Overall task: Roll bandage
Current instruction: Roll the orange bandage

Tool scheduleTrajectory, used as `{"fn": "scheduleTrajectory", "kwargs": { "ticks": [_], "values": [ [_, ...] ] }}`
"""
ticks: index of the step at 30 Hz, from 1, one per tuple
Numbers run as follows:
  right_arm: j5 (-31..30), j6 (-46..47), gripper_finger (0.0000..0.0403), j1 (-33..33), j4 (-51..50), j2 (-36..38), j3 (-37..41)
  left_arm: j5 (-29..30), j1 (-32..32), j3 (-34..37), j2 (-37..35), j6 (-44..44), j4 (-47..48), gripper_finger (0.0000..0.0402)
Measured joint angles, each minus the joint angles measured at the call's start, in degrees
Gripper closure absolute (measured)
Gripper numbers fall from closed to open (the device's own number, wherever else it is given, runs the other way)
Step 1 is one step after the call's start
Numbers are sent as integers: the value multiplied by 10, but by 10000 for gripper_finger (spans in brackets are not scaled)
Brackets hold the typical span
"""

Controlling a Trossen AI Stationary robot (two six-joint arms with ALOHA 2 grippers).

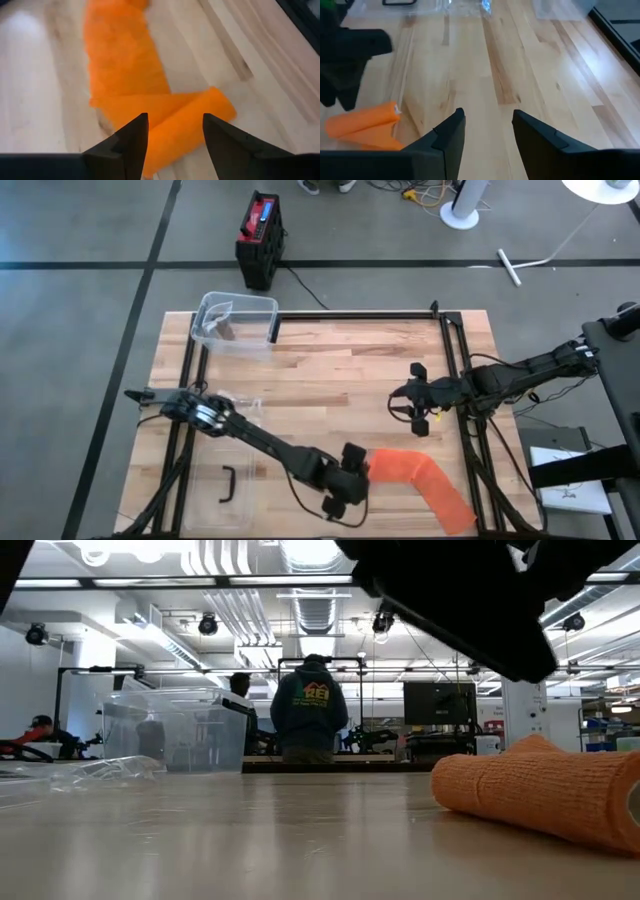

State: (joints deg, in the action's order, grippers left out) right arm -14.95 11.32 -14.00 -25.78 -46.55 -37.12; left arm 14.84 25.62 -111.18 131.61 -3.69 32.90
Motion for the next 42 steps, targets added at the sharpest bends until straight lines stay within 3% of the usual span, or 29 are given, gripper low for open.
{"fn": "scheduleTrajectory", "kwargs": {
  "ticks": [4,8,16,26,42],
  "values": [
    [1,-13,251,0,4,-5,0,-36,0,-95,40,-14,98,208],
    [1,-15,259,0,5,-8,0,-36,-1,-130,56,-13,136,183],
    [1,-15,273,0,8,-13,0,-34,-2,-107,56,-22,118,148],
    [1,-15,291,0,8,-16,0,-39,-9,-99,57,-36,117,150],
    [1,-15,307,0,8,-20,0,-116,-49,-62,58,-284,105,178]
  ]
}}
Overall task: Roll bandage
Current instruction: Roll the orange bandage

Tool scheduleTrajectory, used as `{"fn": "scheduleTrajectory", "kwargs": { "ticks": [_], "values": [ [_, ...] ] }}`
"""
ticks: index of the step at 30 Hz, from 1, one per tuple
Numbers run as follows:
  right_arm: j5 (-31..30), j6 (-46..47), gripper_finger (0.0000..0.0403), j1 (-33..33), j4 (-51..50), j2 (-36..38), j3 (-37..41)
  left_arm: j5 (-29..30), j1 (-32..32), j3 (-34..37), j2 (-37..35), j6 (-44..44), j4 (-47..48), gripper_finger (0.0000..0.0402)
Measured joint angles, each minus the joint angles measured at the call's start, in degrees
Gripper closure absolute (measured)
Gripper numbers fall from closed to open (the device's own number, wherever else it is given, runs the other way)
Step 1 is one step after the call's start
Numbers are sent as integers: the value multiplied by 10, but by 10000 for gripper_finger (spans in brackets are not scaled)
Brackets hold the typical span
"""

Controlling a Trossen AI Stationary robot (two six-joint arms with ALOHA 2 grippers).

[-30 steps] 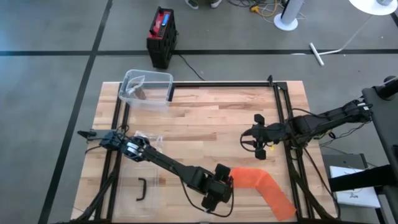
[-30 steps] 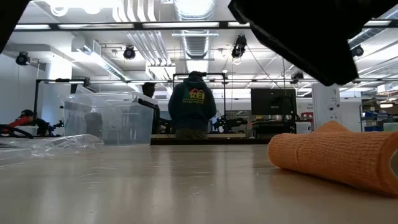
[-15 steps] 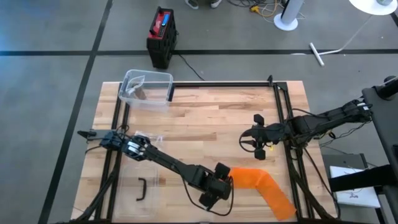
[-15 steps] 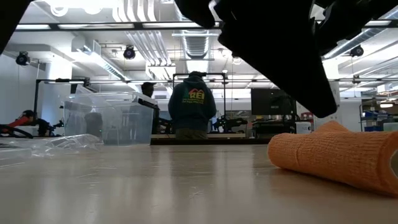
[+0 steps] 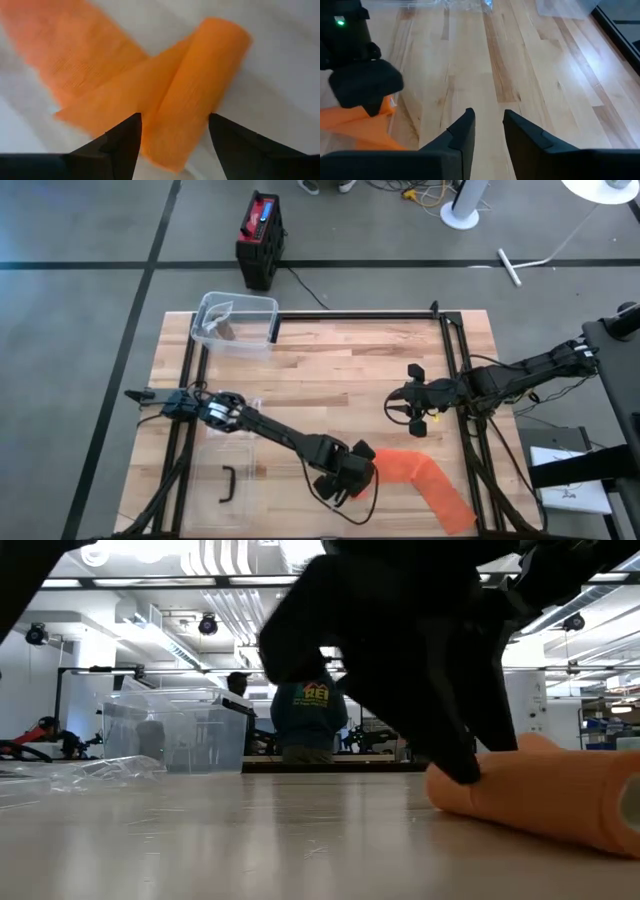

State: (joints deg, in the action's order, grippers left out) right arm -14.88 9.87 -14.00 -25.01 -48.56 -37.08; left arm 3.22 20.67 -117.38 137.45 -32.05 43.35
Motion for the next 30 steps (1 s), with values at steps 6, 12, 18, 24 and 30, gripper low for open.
{"fn": "scheduleTrajectory", "kwargs": {
  "ticks": [6,12,18,24,30],
  "values": [
    [0,0,297,0,0,0,0,-13,1,20,0,-22,-7,181],
    [0,0,285,0,0,0,0,-11,4,20,0,-17,-5,186],
    [0,0,277,0,0,0,0,-8,3,26,0,-8,-8,223],
    [0,0,283,0,0,0,0,-8,6,26,0,-3,-3,292],
    [0,0,299,0,0,0,0,-7,13,26,-2,-17,14,333]
  ]
}}
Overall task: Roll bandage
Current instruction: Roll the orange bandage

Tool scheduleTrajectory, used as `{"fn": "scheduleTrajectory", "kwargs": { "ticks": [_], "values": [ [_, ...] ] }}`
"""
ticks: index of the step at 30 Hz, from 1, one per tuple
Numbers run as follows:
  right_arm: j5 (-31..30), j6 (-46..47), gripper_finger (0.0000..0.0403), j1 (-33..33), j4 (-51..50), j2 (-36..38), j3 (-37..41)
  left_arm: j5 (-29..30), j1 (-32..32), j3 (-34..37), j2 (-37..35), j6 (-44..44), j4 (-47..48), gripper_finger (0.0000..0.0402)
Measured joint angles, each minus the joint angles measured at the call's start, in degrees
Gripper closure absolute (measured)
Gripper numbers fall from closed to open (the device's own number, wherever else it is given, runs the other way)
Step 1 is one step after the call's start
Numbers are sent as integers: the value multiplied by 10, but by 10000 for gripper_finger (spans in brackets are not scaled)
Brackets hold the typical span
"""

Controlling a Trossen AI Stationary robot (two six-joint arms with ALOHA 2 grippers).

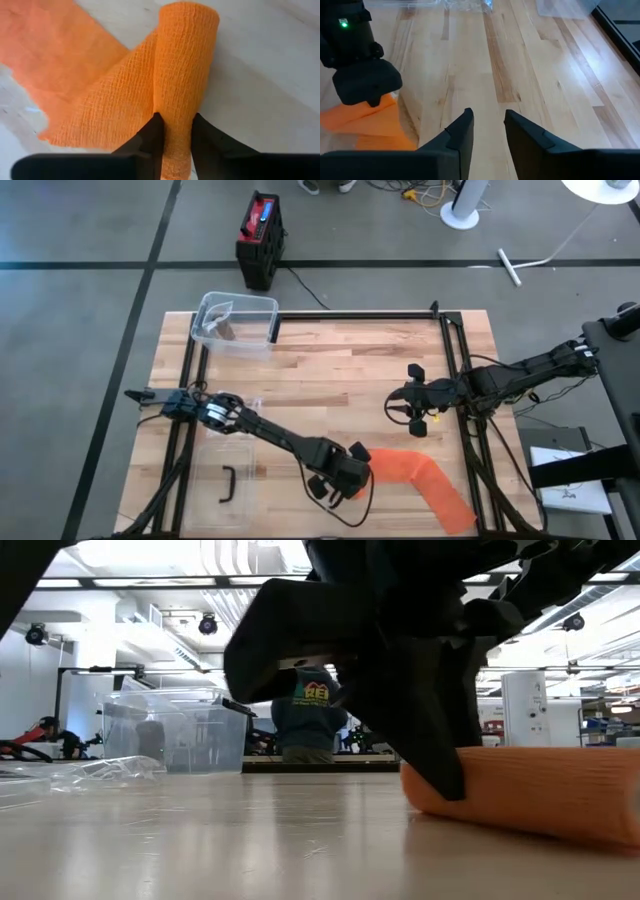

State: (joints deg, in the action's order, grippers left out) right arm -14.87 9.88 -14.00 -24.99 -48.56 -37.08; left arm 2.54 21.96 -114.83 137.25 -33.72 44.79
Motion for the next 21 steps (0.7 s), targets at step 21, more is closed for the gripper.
{"fn": "scheduleTrajectory", "kwargs": {
  "ticks": [21],
  "values": [
    [0,0,338,0,0,0,0,54,-23,176,-101,-306,163,350]
  ]
}}
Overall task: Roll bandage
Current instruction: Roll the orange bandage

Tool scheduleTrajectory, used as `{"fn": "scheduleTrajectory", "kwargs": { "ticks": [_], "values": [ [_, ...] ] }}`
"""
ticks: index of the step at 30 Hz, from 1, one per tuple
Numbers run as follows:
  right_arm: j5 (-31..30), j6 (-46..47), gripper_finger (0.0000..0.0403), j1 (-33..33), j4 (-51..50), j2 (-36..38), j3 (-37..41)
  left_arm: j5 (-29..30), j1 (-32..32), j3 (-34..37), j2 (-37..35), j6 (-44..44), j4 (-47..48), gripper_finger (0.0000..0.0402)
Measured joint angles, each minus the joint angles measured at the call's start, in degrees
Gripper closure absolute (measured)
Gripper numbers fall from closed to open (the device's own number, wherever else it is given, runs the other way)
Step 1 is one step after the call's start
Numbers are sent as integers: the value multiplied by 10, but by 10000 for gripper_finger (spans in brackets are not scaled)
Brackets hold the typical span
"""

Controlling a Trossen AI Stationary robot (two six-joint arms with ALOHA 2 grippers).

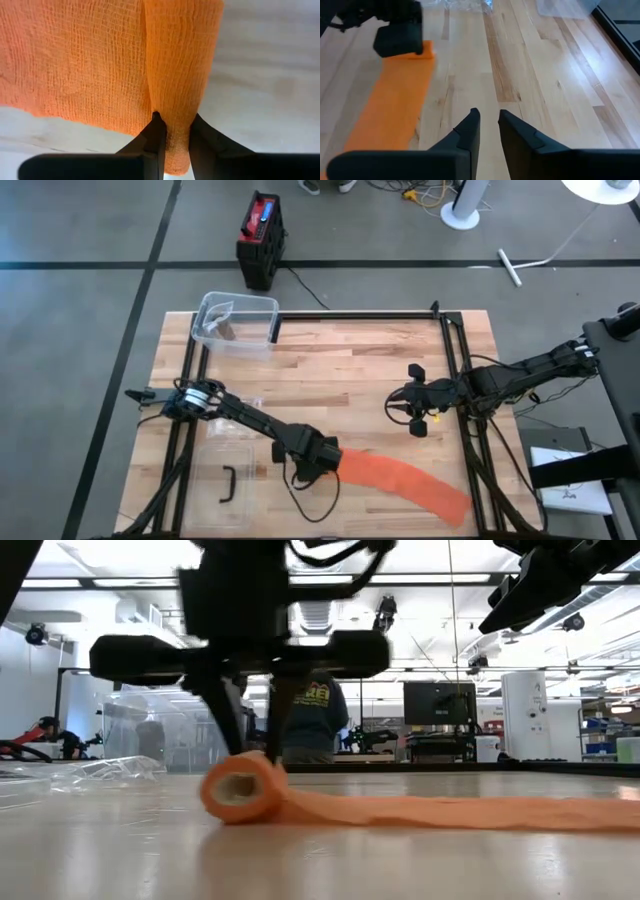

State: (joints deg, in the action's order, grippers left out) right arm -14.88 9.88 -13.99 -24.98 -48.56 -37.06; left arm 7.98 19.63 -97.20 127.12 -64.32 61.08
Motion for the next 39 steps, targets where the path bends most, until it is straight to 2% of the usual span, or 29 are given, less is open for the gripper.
{"fn": "scheduleTrajectory", "kwargs": {
  "ticks": [5,12,24,35,39],
  "values": [
    [0,0,347,0,0,0,0,-2,-17,56,-34,-35,-33,350],
    [0,0,355,0,0,0,0,-5,-34,87,-56,-50,-38,350],
    [0,0,332,0,0,0,0,-15,-95,165,-120,-79,-52,350],
    [0,0,320,0,0,0,0,7,-130,343,-236,-155,-169,349],
    [0,0,325,0,0,0,0,8,-132,386,-272,-165,-207,345]
  ]
}}
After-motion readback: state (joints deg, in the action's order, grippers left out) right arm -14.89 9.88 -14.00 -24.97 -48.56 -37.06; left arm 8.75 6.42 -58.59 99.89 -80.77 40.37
